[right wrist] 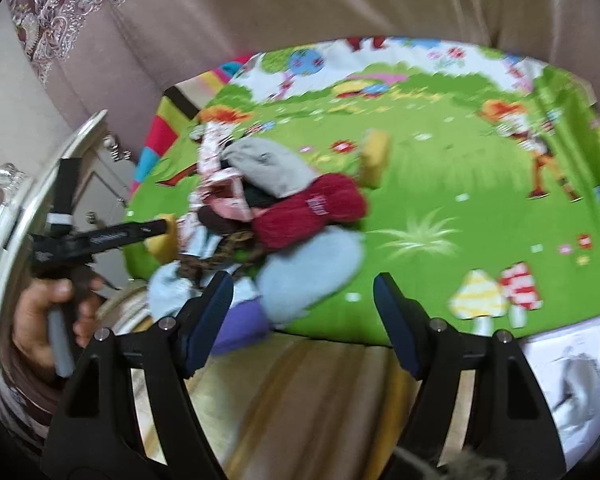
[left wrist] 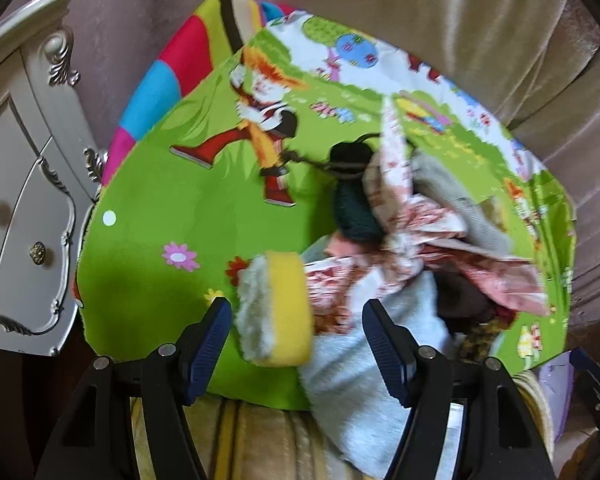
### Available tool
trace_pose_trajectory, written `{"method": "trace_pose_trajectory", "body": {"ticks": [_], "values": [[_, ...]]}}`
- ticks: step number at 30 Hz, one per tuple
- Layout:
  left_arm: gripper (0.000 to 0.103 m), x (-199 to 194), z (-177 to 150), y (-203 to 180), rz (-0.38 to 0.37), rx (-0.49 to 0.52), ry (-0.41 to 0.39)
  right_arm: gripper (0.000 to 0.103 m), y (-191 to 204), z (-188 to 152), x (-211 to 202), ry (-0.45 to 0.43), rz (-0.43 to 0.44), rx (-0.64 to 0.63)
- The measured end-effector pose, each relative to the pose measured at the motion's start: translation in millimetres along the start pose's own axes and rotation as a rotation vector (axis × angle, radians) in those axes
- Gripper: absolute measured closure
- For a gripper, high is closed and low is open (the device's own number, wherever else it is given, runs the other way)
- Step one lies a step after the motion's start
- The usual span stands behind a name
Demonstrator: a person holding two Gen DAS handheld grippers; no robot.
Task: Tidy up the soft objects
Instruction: 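Grasp the leopard-print scrunchie with the right gripper while the left grasps the yellow sponge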
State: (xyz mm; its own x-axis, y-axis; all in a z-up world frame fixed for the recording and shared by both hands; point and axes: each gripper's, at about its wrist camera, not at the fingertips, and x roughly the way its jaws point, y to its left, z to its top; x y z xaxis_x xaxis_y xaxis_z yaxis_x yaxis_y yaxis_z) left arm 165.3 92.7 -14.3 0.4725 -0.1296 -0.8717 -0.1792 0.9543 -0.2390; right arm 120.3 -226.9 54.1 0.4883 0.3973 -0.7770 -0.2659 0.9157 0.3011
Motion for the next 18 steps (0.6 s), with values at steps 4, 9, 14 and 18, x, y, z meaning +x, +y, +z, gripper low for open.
{"method": "trace_pose_trajectory", "body": {"ticks": [4, 9, 14, 18], "values": [[0.035, 14, -1, 10, 0.014, -0.026, 0.032, 0.027, 13, 3, 29, 0.070, 0.054, 0.045], [0.039, 25, -1, 14, 0.033, -0.016, 0.054, 0.027, 32, 7, 59, 0.123, 0.085, 0.068], [0.065, 35, -2, 16, 0.042, -0.008, 0.083, 0.027, 42, 12, 92, 0.183, 0.109, 0.118], [0.074, 36, -4, 22, 0.029, -0.031, 0.077, 0.027, 43, 12, 110, 0.209, 0.099, 0.161]]}}
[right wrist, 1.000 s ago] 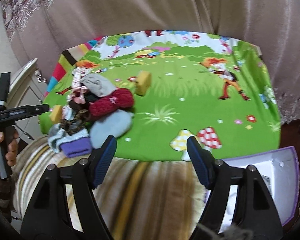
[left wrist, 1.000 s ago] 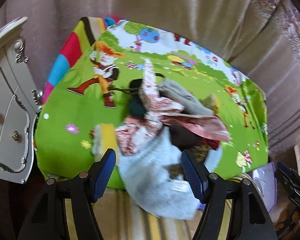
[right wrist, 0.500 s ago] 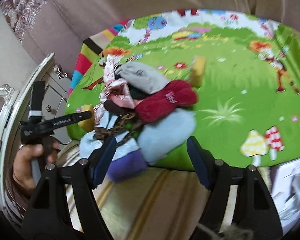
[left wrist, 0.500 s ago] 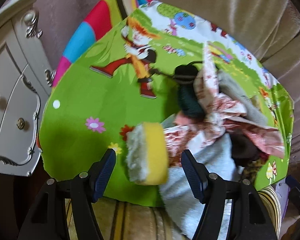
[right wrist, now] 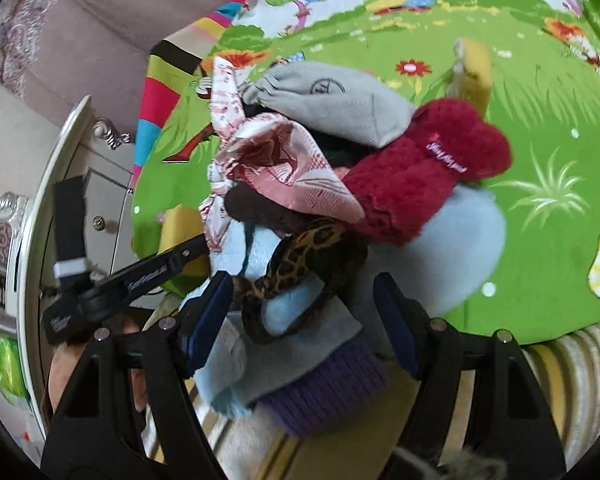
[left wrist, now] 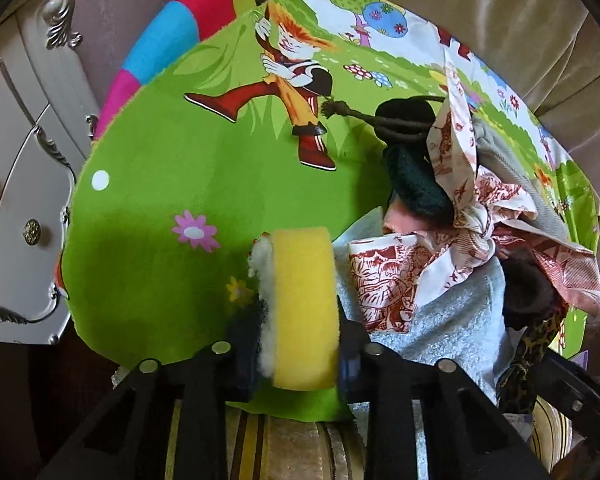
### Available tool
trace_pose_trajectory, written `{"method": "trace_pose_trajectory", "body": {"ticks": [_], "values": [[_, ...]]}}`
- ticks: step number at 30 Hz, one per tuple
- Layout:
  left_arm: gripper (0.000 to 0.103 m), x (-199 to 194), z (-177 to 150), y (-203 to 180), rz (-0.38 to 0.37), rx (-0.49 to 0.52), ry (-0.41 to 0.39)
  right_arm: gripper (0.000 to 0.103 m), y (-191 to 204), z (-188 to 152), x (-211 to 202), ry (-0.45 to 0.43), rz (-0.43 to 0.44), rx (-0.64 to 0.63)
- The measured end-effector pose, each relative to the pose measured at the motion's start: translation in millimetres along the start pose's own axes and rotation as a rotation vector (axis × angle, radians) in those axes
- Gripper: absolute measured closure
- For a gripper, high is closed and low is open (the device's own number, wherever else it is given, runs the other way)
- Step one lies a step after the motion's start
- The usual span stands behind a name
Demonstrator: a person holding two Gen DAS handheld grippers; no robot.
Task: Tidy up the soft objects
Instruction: 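Grasp the leopard-print scrunchie with the right gripper while the left grasps the yellow sponge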
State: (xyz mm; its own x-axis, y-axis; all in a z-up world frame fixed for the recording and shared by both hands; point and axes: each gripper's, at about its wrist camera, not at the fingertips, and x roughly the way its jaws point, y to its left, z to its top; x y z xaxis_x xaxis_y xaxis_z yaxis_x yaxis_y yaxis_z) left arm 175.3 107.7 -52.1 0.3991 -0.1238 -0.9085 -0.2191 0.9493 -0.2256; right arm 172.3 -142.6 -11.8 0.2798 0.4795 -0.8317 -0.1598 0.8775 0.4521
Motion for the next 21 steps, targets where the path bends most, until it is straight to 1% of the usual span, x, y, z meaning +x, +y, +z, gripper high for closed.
{"method": "trace_pose_trajectory", "body": {"ticks": [3, 5, 6, 7, 8, 9, 12, 15, 16, 17, 21], "values": [[0.075, -7, -3, 2, -0.005, -0.018, -0.024, 0.027, 3, 3, 7, -0.009, -0.010, 0.000], [0.075, -18, -10, 4, -0.013, -0.032, -0.055, 0.032, 2, 5, 10, -0.015, -0.019, 0.005], [0.075, -24, -14, 6, -0.018, -0.039, -0.070, 0.042, 1, 6, 11, -0.015, -0.010, 0.010], [0.075, -29, -17, 7, -0.022, -0.048, -0.084, 0.054, 1, 6, 13, -0.011, -0.004, 0.010], [0.075, -33, -19, 8, -0.029, -0.054, -0.095, 0.060, 1, 6, 14, -0.005, -0.006, 0.006], [0.075, -38, -22, 8, -0.036, -0.060, -0.109, 0.071, -1, 5, 15, -0.002, -0.006, 0.002], [0.075, -53, -30, 8, -0.023, -0.073, -0.144, 0.081, -2, 1, 11, -0.011, 0.008, -0.007], [0.075, -69, -40, 5, -0.023, -0.076, -0.177, 0.082, -2, -4, 0, -0.037, 0.008, -0.032], [0.075, -71, -37, 4, -0.024, -0.072, -0.185, 0.082, -3, -7, -6, -0.049, 0.013, -0.037], [0.075, -77, -41, 1, -0.027, -0.068, -0.198, 0.082, -4, -8, -9, -0.055, 0.017, -0.038], [0.075, -86, -49, -8, -0.064, -0.057, -0.225, 0.082, -11, -16, -31, -0.098, 0.027, -0.047]]}}
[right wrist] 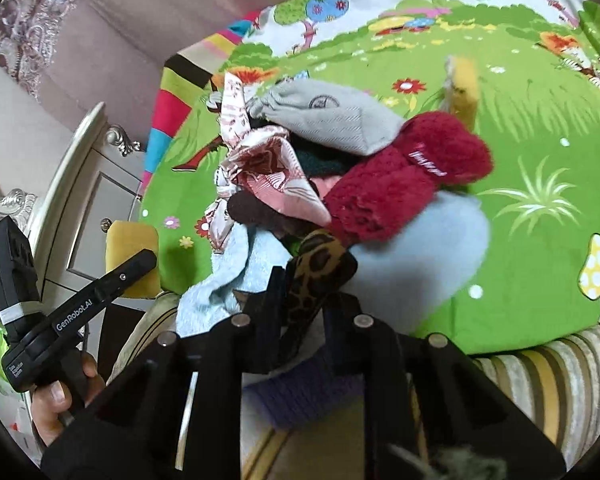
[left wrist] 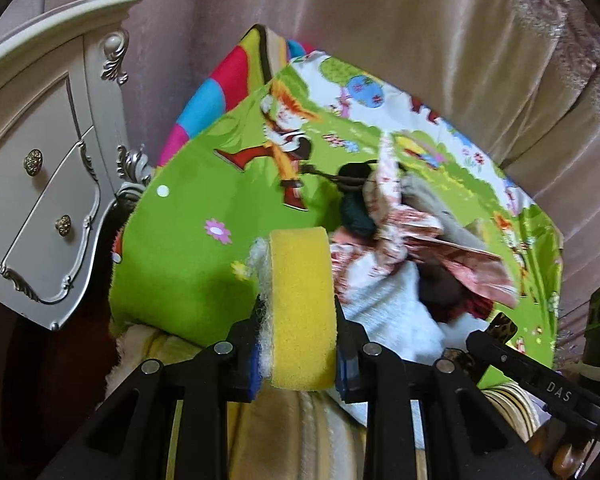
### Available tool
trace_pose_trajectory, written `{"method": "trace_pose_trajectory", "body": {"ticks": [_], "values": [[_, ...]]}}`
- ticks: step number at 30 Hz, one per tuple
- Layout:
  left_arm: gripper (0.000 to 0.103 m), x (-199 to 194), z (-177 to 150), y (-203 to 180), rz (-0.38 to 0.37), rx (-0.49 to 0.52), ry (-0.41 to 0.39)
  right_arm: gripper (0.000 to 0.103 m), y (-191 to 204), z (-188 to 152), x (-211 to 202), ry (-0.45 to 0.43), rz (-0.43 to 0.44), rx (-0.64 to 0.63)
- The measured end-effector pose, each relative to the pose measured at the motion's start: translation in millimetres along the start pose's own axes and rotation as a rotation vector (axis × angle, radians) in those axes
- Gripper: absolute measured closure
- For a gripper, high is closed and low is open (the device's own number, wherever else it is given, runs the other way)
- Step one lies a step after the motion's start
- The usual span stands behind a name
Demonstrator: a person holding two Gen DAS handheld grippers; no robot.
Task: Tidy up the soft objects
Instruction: 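Grasp the leopard-print scrunchie with the right gripper while the left grasps the yellow sponge, then release the scrunchie into the box with the right gripper while the left releases the sponge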
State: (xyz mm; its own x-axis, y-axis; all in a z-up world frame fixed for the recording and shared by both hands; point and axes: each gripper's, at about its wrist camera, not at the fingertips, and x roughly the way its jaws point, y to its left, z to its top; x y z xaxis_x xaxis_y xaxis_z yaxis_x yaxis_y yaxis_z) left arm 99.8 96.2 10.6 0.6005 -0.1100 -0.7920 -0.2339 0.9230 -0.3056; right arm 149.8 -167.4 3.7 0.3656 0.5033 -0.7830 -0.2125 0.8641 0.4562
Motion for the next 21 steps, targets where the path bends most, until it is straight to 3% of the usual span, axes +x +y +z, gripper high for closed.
{"method": "trace_pose_trajectory", "body": {"ticks": [11, 21], "values": [[0.075, -19, -27, -59, -0.123, 0.078, -0.011, 0.082, -23, -19, -68, -0.148, -0.076, -0.036], [0.075, -21, -59, -148, -0.283, 0.214, 0.039, 0.082, -70, -49, -133, -0.236, -0.203, -0.035]]}}
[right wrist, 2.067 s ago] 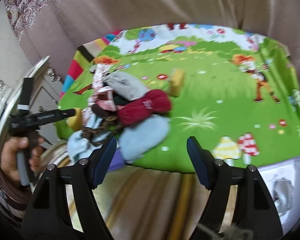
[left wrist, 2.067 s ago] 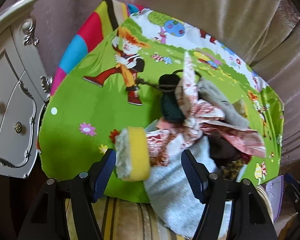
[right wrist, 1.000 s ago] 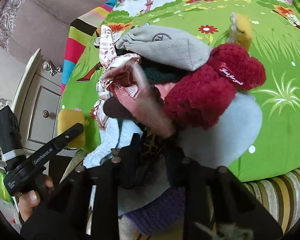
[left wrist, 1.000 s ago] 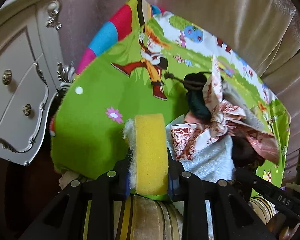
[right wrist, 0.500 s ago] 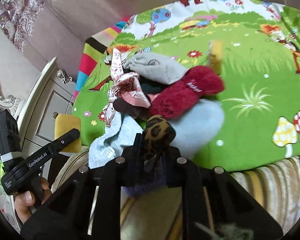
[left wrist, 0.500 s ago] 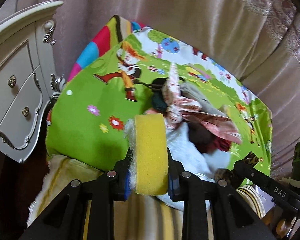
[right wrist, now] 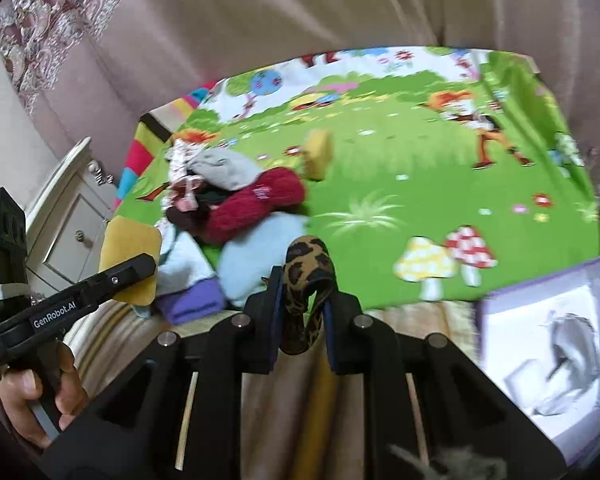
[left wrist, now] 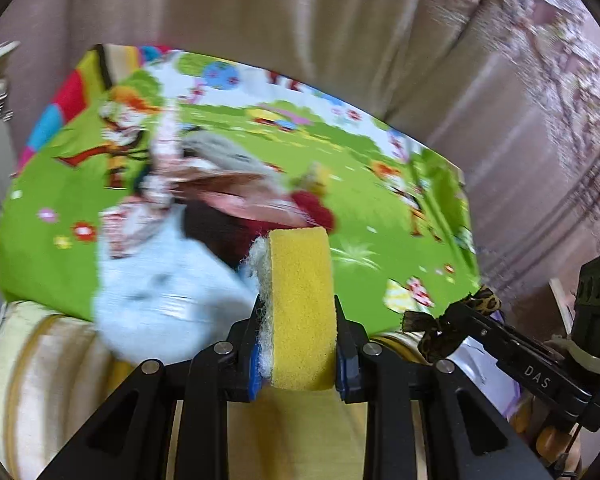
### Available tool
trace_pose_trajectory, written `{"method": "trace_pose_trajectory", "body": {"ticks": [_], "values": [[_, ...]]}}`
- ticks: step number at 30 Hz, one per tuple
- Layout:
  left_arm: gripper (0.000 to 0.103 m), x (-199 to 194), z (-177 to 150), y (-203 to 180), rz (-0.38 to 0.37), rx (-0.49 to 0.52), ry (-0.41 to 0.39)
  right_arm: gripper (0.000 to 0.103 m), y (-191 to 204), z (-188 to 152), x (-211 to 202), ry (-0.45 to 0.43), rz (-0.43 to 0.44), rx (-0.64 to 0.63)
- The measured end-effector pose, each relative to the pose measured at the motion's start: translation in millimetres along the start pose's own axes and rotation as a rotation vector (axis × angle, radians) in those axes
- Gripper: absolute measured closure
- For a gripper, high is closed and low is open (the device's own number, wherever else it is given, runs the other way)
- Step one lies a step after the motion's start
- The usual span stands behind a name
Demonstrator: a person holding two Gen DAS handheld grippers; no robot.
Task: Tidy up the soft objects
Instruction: 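Release the scrunchie into the box with the right gripper while the left releases the sponge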
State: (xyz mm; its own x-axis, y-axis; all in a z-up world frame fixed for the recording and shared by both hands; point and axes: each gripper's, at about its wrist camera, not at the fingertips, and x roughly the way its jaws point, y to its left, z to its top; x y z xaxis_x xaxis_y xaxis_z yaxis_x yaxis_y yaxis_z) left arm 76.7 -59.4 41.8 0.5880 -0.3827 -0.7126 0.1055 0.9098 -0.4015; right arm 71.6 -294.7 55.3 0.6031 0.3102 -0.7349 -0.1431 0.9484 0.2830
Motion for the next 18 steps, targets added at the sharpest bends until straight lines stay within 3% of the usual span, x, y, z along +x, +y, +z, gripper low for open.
{"method": "trace_pose_trajectory", "body": {"ticks": [6, 18], "values": [[0.075, 21, -10, -60, -0.091, 0.088, 0.064, 0.082, -47, -9, -42, -0.063, -0.100, 0.024], [0.075, 59, -34, -161, -0.219, 0.249, 0.197, 0.082, -131, -27, -80, -0.113, -0.325, 0.107]]}}
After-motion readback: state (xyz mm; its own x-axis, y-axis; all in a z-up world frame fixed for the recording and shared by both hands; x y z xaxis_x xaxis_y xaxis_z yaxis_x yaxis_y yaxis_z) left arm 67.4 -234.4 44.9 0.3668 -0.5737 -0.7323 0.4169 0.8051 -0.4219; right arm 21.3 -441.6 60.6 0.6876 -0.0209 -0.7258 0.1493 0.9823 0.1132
